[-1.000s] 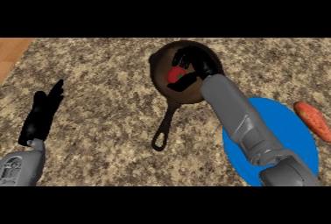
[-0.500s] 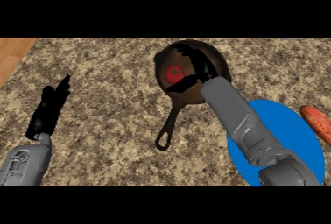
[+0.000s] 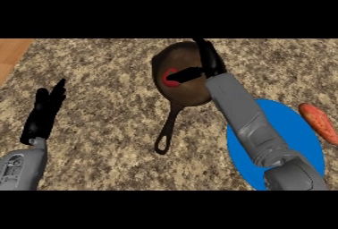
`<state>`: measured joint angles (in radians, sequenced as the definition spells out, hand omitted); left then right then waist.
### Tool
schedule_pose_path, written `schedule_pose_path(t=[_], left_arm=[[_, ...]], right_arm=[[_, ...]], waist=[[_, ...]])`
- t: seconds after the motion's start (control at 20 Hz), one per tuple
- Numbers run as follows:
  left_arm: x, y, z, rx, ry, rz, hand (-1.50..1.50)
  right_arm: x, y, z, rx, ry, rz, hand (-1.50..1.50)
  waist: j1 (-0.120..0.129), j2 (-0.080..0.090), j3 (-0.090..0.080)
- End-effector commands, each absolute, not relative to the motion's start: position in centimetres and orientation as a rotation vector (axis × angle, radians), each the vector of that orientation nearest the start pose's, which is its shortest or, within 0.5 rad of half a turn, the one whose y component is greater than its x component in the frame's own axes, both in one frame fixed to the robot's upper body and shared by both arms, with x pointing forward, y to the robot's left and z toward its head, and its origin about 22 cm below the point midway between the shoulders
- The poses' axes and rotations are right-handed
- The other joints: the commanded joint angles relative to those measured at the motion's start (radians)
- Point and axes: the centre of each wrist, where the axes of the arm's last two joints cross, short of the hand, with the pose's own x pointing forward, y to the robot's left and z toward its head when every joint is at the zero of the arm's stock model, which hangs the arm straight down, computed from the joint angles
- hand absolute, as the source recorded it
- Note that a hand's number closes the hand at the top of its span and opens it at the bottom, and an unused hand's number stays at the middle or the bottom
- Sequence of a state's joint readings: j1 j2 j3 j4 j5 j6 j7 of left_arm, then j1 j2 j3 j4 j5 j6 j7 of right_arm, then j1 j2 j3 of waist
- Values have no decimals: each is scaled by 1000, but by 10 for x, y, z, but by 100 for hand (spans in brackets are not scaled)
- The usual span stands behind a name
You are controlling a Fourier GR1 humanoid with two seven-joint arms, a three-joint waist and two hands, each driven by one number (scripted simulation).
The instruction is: Pick the tomato from the plate and place it in the pan
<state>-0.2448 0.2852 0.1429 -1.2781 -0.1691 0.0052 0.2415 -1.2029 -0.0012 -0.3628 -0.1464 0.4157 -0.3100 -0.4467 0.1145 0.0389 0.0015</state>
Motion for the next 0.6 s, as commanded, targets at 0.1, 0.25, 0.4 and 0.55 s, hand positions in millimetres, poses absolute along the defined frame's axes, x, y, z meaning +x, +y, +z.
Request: schedule_pose_path(t=[0.1, 0.25, 0.4, 0.55], left_arm=[[294, 333, 22, 464, -1248, -143, 0], [290, 335, 21, 464, -1243, -140, 0], [278, 354, 15, 466, -1231, -134, 0], [296, 325, 24, 454, -1226, -144, 0]], right_arm=[[453, -149, 64, -293, -1751, 278, -150], [459, -176, 77, -299, -1722, 226, -150], [461, -216, 83, -296, -1736, 218, -150], [454, -265, 79, -289, -1750, 195, -150]], waist=[[-42, -9, 0], [-57, -16, 0], [-69, -22, -1], [-71, -16, 1]])
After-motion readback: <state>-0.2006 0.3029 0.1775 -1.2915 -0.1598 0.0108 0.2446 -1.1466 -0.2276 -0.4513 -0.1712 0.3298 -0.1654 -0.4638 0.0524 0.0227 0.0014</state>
